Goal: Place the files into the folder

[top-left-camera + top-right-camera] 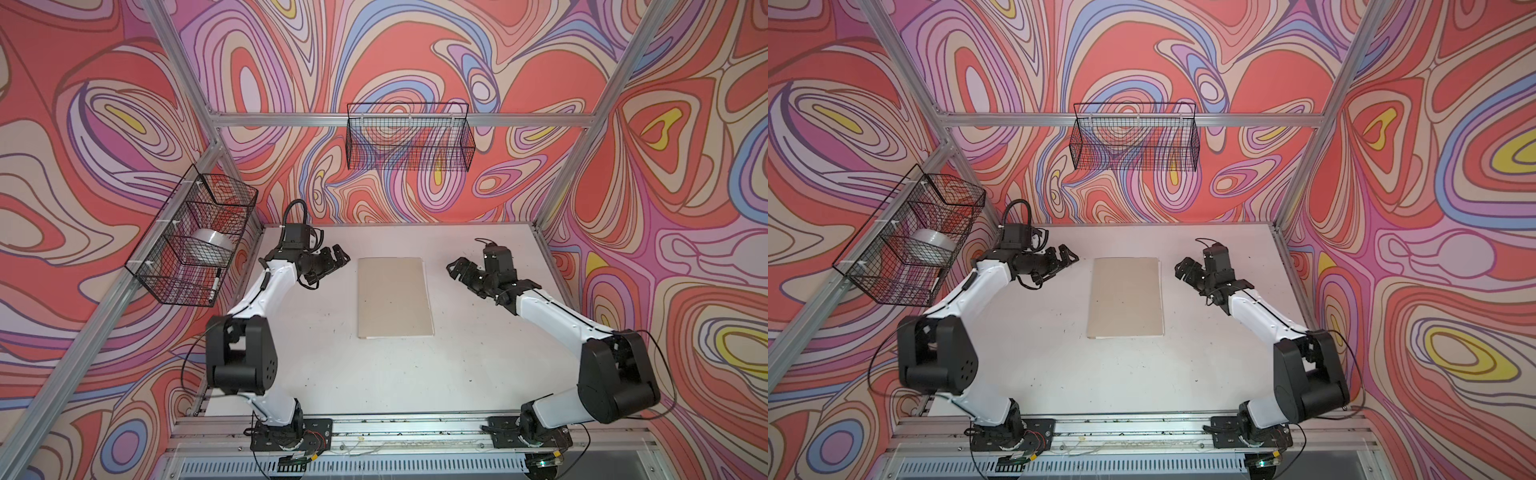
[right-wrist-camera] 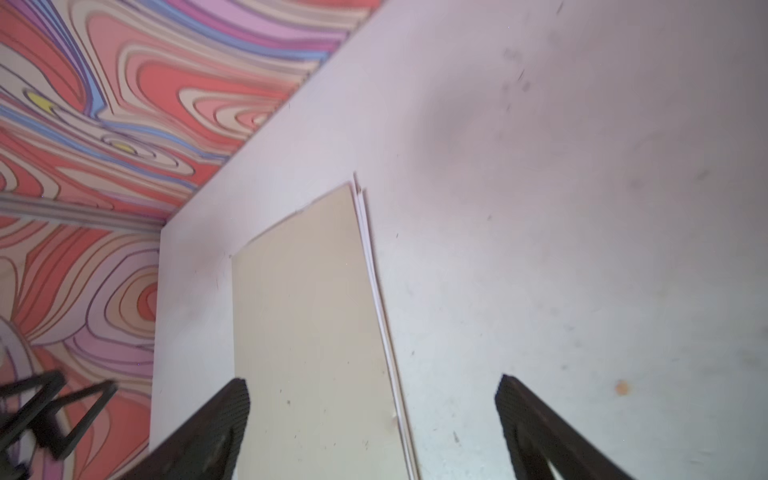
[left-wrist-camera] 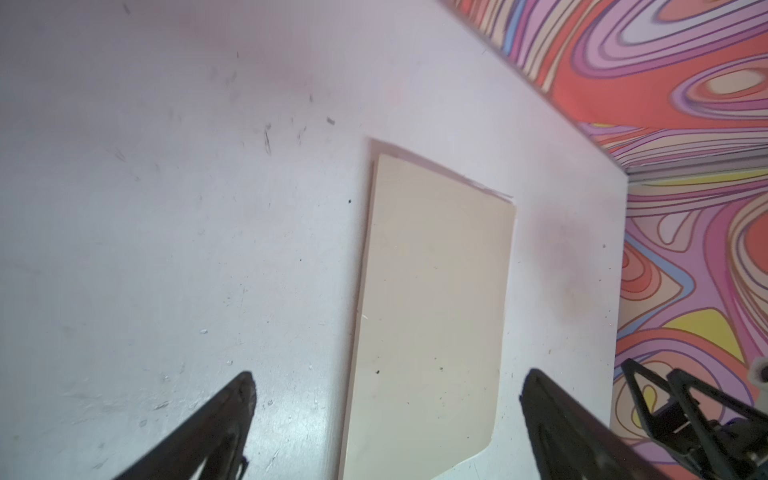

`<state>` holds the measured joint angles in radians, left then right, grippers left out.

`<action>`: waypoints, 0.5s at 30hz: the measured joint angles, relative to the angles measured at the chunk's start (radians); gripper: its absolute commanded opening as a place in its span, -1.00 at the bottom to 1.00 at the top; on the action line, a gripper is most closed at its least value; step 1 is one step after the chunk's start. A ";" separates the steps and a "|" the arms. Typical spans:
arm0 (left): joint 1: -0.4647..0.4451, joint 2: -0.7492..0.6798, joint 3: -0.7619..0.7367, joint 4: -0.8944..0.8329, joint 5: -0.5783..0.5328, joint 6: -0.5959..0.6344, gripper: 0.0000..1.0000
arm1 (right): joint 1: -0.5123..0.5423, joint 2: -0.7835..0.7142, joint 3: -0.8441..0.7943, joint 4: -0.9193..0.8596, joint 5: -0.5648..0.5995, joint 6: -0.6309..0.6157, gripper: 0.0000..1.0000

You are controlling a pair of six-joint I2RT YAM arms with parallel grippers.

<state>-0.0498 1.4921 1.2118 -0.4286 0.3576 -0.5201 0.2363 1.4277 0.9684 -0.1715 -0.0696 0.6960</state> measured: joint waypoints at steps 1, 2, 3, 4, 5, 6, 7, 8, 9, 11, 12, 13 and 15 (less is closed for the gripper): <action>-0.003 -0.099 -0.072 0.049 -0.048 0.001 1.00 | -0.009 -0.030 0.000 -0.002 0.070 -0.027 0.96; -0.005 -0.179 -0.142 0.104 -0.095 0.005 1.00 | -0.015 -0.055 -0.005 0.002 0.133 -0.051 0.97; -0.005 -0.249 -0.220 0.171 -0.149 0.012 1.00 | -0.024 -0.082 -0.022 0.022 0.198 -0.080 0.96; -0.003 -0.303 -0.303 0.243 -0.210 0.017 1.00 | -0.037 -0.106 -0.049 0.048 0.238 -0.107 0.96; -0.003 -0.330 -0.365 0.289 -0.264 0.018 1.00 | -0.057 -0.126 -0.081 0.077 0.255 -0.137 0.96; -0.003 -0.344 -0.443 0.342 -0.327 0.020 1.00 | -0.088 -0.139 -0.121 0.114 0.262 -0.167 0.96; -0.003 -0.345 -0.505 0.383 -0.373 0.027 1.00 | -0.117 -0.145 -0.157 0.147 0.266 -0.194 0.96; -0.003 -0.331 -0.575 0.416 -0.423 0.042 1.00 | -0.146 -0.146 -0.203 0.189 0.279 -0.224 0.97; -0.003 -0.319 -0.623 0.428 -0.467 0.053 1.00 | -0.167 -0.146 -0.248 0.224 0.295 -0.255 0.96; -0.003 -0.303 -0.684 0.432 -0.553 0.080 1.00 | -0.182 -0.151 -0.355 0.318 0.324 -0.327 0.96; -0.003 -0.299 -0.698 0.447 -0.595 0.098 1.00 | -0.182 -0.152 -0.419 0.392 0.340 -0.364 0.97; -0.003 -0.297 -0.702 0.472 -0.629 0.111 1.00 | -0.181 -0.149 -0.475 0.462 0.356 -0.396 0.96; -0.002 -0.290 -0.716 0.584 -0.684 0.150 1.00 | -0.179 -0.113 -0.579 0.636 0.393 -0.457 0.96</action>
<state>-0.0517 1.2026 0.4957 0.1551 -0.3260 -0.3702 0.0574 1.3151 0.3889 0.4644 0.3233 0.2394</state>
